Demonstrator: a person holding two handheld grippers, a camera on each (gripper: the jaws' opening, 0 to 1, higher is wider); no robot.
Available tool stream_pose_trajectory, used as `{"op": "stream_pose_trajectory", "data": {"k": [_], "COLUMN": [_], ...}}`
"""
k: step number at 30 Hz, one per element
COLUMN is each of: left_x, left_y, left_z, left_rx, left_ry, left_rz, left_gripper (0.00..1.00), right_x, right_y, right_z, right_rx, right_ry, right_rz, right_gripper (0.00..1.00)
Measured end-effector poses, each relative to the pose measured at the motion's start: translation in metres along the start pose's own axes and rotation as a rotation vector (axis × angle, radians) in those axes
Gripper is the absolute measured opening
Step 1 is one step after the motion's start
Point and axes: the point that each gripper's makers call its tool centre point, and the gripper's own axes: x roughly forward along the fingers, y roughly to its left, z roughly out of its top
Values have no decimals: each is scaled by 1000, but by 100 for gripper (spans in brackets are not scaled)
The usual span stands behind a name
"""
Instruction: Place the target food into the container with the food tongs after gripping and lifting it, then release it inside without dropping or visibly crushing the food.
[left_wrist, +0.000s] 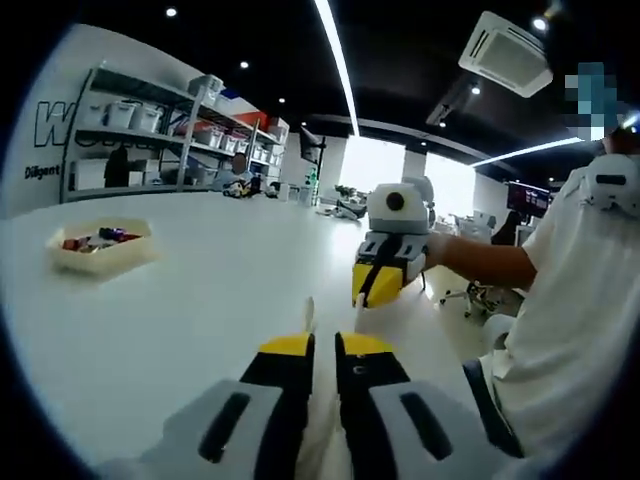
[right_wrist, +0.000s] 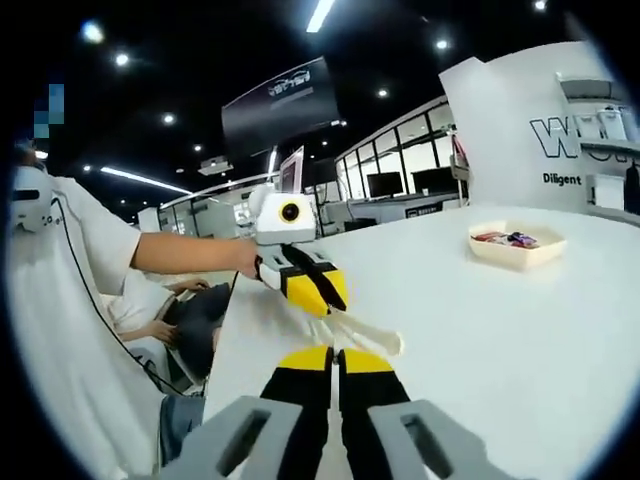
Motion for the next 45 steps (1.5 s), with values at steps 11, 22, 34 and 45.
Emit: {"op": "stream_pose_trajectory", "data": {"k": [11,22,34,45], "left_x": [-30,-39,-30,-32], "left_y": [0,10,23,49], "left_z": [-14,-25,-38,-36], "left_rx": [49,72,177,158], "left_ry": [64,90,147,134], "left_rz": [71,129,178,239], "left_gripper": [16,25,23,22], "right_x": [6,7,8,18], "right_y": [-4,-9,-9,-25], "right_z": [-16,-20,-19,-15], "right_rx": [-66,-104,-100,-183], "right_ry": [108,140,148,183], "right_rz": [-53,-100,-117,-207], "right_gripper": [0,0,0,0]}}
